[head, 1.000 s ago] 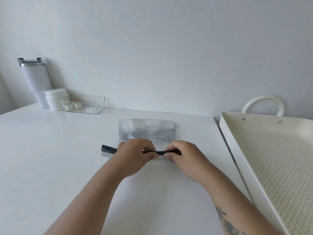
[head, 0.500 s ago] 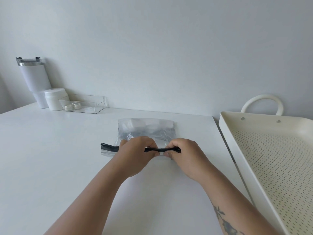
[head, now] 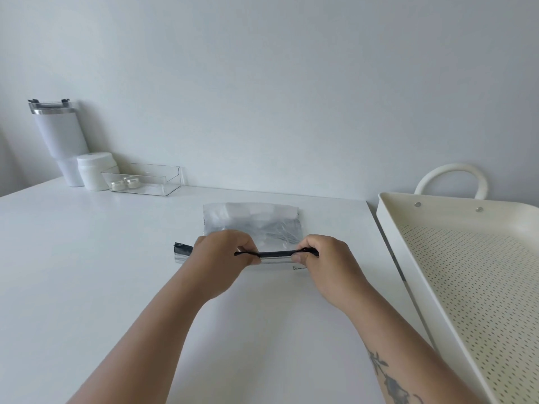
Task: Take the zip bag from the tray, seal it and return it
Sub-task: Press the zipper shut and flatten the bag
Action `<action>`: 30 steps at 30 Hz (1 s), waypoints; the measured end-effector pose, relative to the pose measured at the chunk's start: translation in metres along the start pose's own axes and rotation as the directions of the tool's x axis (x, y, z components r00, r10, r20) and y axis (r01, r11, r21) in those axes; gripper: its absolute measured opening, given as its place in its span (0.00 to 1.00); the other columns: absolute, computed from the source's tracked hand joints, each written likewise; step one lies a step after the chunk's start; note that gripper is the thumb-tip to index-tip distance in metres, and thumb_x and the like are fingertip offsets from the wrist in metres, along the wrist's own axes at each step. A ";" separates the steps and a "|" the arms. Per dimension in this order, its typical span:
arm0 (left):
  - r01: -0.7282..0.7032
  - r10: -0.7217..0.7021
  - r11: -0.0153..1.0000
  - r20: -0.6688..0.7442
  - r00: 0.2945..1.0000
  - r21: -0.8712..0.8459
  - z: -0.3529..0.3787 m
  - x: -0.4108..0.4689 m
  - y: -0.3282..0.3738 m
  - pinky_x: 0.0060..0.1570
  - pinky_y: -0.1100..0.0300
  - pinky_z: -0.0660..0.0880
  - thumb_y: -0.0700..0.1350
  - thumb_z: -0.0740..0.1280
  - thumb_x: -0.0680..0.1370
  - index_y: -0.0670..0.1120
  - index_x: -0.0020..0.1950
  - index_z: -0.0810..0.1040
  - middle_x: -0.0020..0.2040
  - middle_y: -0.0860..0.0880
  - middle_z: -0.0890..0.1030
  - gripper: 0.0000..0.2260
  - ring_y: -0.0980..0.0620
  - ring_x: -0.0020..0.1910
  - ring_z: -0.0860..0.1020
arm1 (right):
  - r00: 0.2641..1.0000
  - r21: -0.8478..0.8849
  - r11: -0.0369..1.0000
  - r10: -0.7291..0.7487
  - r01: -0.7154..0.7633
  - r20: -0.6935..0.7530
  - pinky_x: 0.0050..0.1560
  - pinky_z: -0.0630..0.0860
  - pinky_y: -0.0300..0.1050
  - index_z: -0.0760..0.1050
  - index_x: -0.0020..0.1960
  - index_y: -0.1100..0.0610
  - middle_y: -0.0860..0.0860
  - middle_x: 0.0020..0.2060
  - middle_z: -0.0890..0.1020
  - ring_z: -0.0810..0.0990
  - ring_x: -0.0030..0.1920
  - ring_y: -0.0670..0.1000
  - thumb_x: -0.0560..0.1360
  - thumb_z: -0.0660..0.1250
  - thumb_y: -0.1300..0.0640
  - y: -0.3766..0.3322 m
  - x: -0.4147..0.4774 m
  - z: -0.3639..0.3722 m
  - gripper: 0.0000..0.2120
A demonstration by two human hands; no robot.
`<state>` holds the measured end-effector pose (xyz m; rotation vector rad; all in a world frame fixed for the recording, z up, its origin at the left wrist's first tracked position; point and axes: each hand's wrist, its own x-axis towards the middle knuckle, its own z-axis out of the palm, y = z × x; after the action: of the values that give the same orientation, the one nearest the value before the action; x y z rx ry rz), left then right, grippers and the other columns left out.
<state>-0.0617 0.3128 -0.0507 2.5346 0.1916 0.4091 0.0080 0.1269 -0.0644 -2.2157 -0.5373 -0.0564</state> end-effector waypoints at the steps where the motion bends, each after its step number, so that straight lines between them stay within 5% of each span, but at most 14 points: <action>1: -0.011 0.011 1.000 0.001 1.000 0.028 0.003 0.000 0.001 0.50 0.59 0.64 0.48 0.70 0.76 0.55 0.40 0.80 0.40 0.59 0.80 0.05 0.56 0.45 0.75 | 1.000 -0.071 0.997 -0.018 0.019 0.011 0.43 0.67 0.45 0.75 0.38 0.45 0.41 0.34 0.77 0.74 0.40 0.50 0.77 0.66 0.56 0.000 -0.001 0.000 0.10; 4: -0.042 0.044 0.996 -0.012 0.999 0.078 0.011 0.001 0.005 0.49 0.60 0.57 0.48 0.69 0.77 0.55 0.39 0.77 0.39 0.59 0.78 0.07 0.61 0.43 0.73 | 0.993 -0.330 0.937 -0.122 0.115 0.001 0.54 0.61 0.48 0.75 0.46 0.45 0.41 0.45 0.78 0.73 0.51 0.50 0.77 0.65 0.53 -0.004 -0.004 -0.001 0.03; 7: -0.077 0.079 0.995 -0.036 0.996 0.056 0.014 0.003 0.009 0.51 0.58 0.62 0.48 0.69 0.76 0.57 0.38 0.77 0.37 0.60 0.78 0.08 0.64 0.41 0.73 | 0.982 -0.393 0.903 -0.188 0.173 0.001 0.63 0.54 0.50 0.76 0.49 0.45 0.41 0.49 0.78 0.70 0.55 0.48 0.76 0.67 0.50 -0.012 -0.006 0.004 0.02; 11: -0.089 0.090 0.996 -0.046 0.995 0.028 0.014 0.002 0.010 0.52 0.57 0.69 0.49 0.72 0.74 0.55 0.41 0.82 0.36 0.60 0.79 0.03 0.63 0.41 0.75 | 0.977 -0.400 0.895 -0.215 0.197 -0.002 0.59 0.56 0.48 0.75 0.43 0.47 0.45 0.44 0.79 0.71 0.51 0.50 0.79 0.63 0.53 -0.015 -0.006 0.010 0.07; 17: -0.061 0.061 0.997 0.008 0.998 0.046 0.012 0.000 0.011 0.42 0.61 0.65 0.48 0.72 0.74 0.53 0.42 0.82 0.37 0.56 0.80 0.01 0.58 0.39 0.75 | 0.977 -0.342 0.919 -0.215 0.196 -0.018 0.51 0.59 0.45 0.75 0.41 0.47 0.44 0.42 0.79 0.71 0.47 0.50 0.78 0.65 0.55 -0.016 -0.004 0.012 0.08; 21: -0.019 0.019 0.999 -0.019 1.000 -0.028 0.010 0.001 0.010 0.35 0.63 0.70 0.46 0.73 0.73 0.55 0.39 0.82 0.36 0.58 0.80 0.05 0.58 0.37 0.76 | 0.974 -0.316 0.926 -0.227 0.208 -0.023 0.53 0.62 0.45 0.78 0.43 0.48 0.44 0.42 0.80 0.72 0.48 0.50 0.78 0.66 0.55 -0.019 -0.005 0.010 0.06; 26: -0.005 0.003 0.998 -0.039 0.999 -0.069 0.009 0.002 0.007 0.29 0.66 0.65 0.45 0.76 0.70 0.59 0.33 0.79 0.33 0.59 0.79 0.11 0.59 0.30 0.73 | 0.976 -0.298 0.932 -0.217 0.205 -0.007 0.55 0.63 0.45 0.80 0.45 0.49 0.44 0.42 0.81 0.72 0.49 0.49 0.77 0.67 0.54 -0.021 -0.008 0.007 0.04; 30: -0.001 -0.003 0.990 -0.029 1.000 -0.142 0.007 0.002 0.006 0.27 0.73 0.66 0.44 0.77 0.69 0.55 0.34 0.83 0.28 0.67 0.77 0.07 0.66 0.28 0.73 | 0.976 -0.291 0.936 -0.217 0.200 -0.026 0.54 0.63 0.44 0.80 0.45 0.49 0.43 0.40 0.79 0.72 0.48 0.49 0.77 0.66 0.54 -0.021 -0.008 0.007 0.05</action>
<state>-0.0567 0.3047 -0.0525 2.3896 0.1683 0.4433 -0.0083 0.1412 -0.0548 -2.4195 -0.7717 -0.3279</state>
